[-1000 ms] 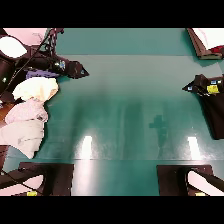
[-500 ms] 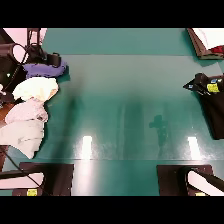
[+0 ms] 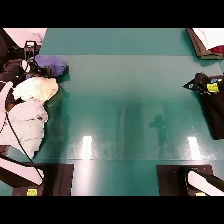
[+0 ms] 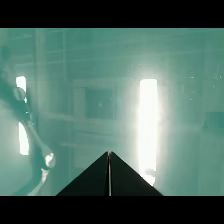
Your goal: Fold the shirts.
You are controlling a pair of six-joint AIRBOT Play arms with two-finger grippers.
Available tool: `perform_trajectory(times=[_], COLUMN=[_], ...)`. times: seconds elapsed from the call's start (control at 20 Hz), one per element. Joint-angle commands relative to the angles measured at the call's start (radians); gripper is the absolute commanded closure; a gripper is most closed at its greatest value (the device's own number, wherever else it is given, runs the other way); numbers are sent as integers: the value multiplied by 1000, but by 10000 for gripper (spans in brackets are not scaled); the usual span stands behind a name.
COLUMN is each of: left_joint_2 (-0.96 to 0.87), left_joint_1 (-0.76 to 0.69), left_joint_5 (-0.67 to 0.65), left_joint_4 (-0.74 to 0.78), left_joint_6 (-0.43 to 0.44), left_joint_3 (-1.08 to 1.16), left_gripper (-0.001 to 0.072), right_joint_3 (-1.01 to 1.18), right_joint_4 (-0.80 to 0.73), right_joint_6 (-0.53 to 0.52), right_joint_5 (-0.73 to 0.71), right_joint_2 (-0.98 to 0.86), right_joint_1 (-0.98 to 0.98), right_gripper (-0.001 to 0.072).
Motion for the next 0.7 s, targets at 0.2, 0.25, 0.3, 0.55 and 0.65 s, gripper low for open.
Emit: perform_trajectory(times=[0.2,0.25,0.3,0.55,0.65], left_joint_2=[-52,-51,-45,131,227], left_joint_1=[13,13,13,-37,-80], left_joint_5=[-21,-71,-141,-192,-225], left_joint_4=[5,-6,-26,-270,-491], left_joint_6=[4,0,0,147,304], left_joint_3=[52,95,159,432,516], left_gripper=[685,685,686,686,686], right_joint_3=[0,0,0,81,167], right_joint_4=[0,1,2,10,10], right_joint_6=[1,1,1,1,1], right_joint_5=[-2,-2,-3,-59,-91], right_joint_2=[0,0,0,0,0], right_joint_1=[1,1,1,1,1], right_gripper=[695,695,695,695,695])
